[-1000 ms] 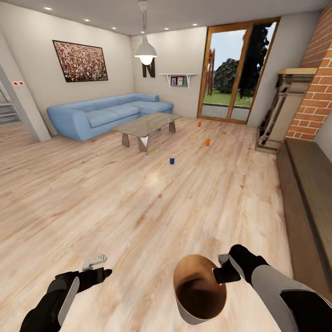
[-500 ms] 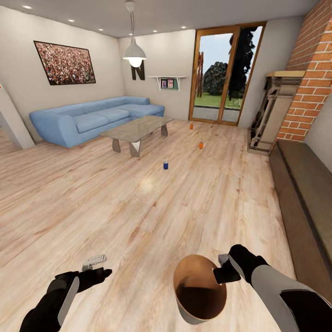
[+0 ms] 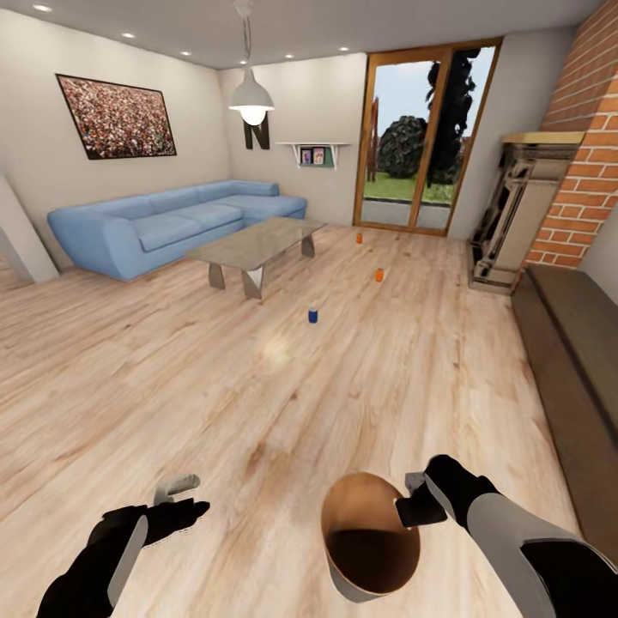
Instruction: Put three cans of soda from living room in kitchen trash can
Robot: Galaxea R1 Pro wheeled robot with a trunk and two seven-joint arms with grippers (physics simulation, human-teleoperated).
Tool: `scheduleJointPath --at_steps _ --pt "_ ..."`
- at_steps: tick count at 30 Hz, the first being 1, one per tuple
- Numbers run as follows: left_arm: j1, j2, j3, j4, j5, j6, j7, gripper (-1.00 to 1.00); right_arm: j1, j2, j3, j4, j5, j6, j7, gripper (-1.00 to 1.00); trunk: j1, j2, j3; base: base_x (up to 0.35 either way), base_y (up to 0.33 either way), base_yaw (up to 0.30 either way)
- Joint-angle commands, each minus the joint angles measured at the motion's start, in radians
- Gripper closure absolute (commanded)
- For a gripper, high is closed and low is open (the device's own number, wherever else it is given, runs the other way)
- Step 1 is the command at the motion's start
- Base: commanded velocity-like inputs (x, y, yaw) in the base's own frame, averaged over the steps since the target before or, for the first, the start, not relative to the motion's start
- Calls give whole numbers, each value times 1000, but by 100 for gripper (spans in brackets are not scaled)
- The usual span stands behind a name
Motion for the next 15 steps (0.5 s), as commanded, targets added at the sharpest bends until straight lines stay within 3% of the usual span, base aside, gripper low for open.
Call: scheduleJointPath --at_steps 1,10,15 --pt "0 0 0 0 0 0 0 -100 0 0 -9 -4 -18 3 5 100 0 0 0 312 160 -41" --pt "0 0 0 1 0 0 0 -100 0 -1 -10 -20 -18 5 3 100 0 0 0 312 160 -157" --pt "0 0 0 0 0 0 0 -100 0 -2 -12 -21 -18 5 -2 100 0 0 0 312 161 -47"
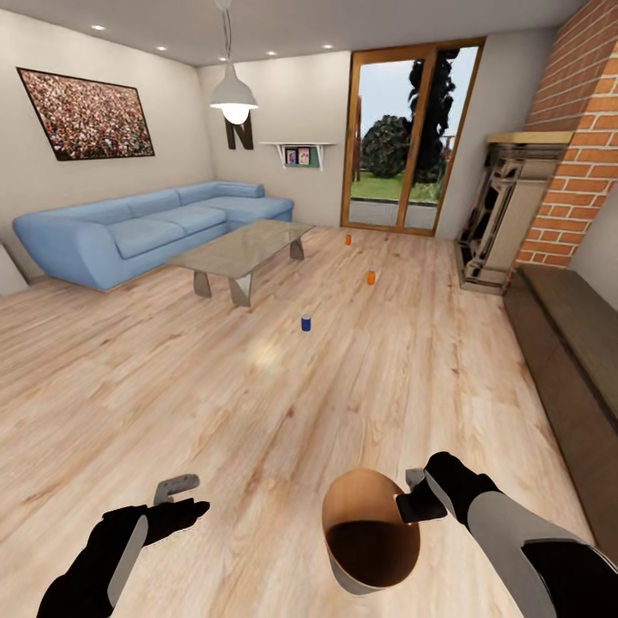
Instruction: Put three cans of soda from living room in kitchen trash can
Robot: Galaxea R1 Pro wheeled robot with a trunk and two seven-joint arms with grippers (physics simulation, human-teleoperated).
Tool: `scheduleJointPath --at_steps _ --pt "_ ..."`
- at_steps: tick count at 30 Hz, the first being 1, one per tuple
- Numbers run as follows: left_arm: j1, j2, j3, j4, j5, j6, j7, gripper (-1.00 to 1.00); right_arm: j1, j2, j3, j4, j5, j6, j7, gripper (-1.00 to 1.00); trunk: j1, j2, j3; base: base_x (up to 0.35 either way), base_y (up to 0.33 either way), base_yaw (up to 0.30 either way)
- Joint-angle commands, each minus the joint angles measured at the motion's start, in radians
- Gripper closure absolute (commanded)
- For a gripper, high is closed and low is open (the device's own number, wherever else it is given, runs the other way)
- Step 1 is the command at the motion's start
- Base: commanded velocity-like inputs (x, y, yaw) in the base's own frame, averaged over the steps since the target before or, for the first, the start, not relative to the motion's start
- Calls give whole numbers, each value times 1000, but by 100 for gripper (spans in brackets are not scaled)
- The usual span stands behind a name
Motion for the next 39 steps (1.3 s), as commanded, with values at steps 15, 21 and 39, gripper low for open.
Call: scheduleJointPath --at_steps 15,21,39 --pt "0 1 -1 -6 0 0 -1 -100 9 -115 -9 1 -16 -16 11 100 0 0 0 312 161 -3" --pt "0 1 -1 -8 0 0 -1 -100 10 -163 -24 2 -16 -19 13 100 0 0 0 312 161 0" --pt "0 -2 -2 -9 0 -2 0 -100 12 -211 -56 11 -18 -79 13 100 0 0 0 311 157 -28"
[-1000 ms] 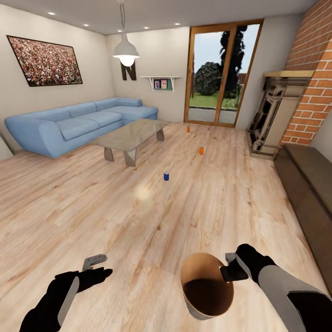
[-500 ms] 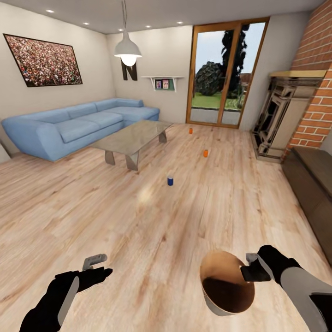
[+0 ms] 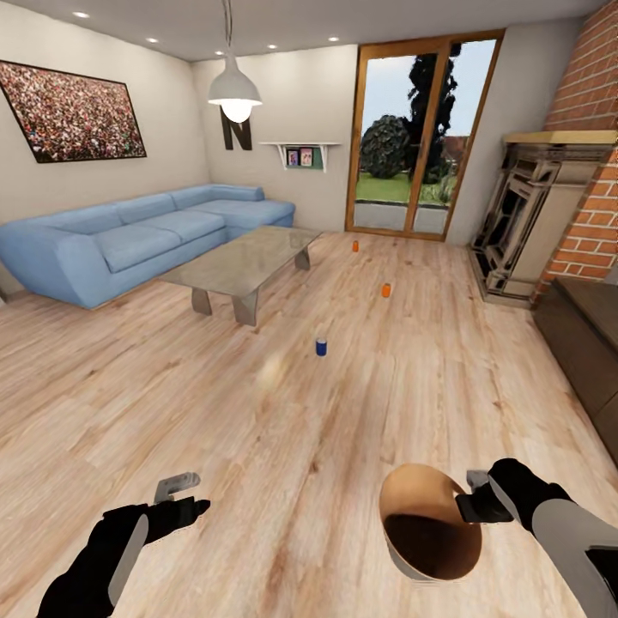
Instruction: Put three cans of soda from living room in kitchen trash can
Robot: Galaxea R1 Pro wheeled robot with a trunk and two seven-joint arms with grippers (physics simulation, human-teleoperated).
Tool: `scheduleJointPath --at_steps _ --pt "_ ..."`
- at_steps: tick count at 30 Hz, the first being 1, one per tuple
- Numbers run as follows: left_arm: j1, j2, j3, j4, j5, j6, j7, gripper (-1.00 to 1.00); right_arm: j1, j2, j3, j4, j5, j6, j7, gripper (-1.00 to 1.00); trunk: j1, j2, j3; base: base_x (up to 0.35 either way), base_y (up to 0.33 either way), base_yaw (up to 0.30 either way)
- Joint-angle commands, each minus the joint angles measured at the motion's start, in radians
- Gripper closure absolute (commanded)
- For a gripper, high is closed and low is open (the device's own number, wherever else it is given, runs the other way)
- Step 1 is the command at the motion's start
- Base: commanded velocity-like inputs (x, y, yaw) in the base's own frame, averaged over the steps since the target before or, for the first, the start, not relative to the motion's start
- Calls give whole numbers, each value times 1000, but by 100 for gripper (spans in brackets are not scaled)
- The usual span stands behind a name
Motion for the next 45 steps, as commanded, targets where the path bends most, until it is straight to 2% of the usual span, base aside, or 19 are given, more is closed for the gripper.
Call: scheduleJointPath --at_steps 1,11,15,20,36,45 --pt "0 0 0 0 0 0 0 -100 0 0 -4 1 -9 2 4 100 0 0 0 308 126 -79" --pt "0 0 0 -1 -1 0 0 -100 23 -8 -13 7 -17 -3 4 100 0 0 0 290 39 -22" --pt "0 -1 0 2 -1 -1 1 -100 49 -10 -56 7 -22 -38 3 100 0 0 0 272 -125 -3" --pt "0 -1 0 2 -1 0 1 -100 55 -10 -70 7 -22 -46 -1 100 0 0 4 242 -199 -93" --pt "0 -1 0 5 -2 0 2 -100 57 -10 -74 4 -24 -50 3 100 0 0 18 229 -222 -138" --pt "0 0 0 7 -2 0 0 -100 61 -2 -72 6 -25 -106 5 100 0 0 19 298 -30 -7"
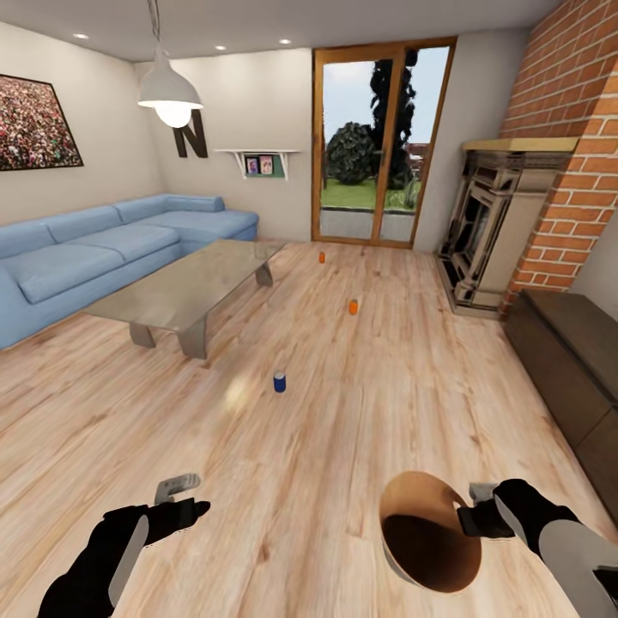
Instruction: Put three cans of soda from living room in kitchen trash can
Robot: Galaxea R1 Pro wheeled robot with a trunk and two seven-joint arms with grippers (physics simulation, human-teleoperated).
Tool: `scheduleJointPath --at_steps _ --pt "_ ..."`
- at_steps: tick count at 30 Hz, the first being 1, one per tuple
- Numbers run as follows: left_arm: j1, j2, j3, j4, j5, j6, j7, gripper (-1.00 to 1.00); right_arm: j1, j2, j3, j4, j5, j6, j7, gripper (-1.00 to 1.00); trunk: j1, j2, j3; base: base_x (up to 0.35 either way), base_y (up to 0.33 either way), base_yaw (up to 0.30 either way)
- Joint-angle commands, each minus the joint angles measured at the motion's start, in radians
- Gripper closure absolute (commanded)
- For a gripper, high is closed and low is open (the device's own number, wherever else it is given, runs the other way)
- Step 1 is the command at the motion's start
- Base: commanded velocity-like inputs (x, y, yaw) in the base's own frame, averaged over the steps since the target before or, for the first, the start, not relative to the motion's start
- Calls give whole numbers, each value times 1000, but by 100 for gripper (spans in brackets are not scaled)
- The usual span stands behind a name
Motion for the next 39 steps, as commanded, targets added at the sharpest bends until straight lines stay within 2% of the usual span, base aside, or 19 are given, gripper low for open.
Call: scheduleJointPath --at_steps 1,18,32,39 --pt "0 0 0 0 0 0 0 -100 0 1 -10 -1 -16 2 5 100 0 0 0 318 -3 -1" --pt "0 0 0 1 0 0 0 -100 0 2 -11 -2 -16 3 1 100 0 0 9 323 0 -39" --pt "0 0 0 1 1 1 0 -100 0 2 -12 -2 -16 3 1 100 0 0 9 324 0 -226" --pt "0 0 0 1 1 1 0 -100 0 6 -11 -1 -16 -1 1 100 0 0 9 324 70 -54"
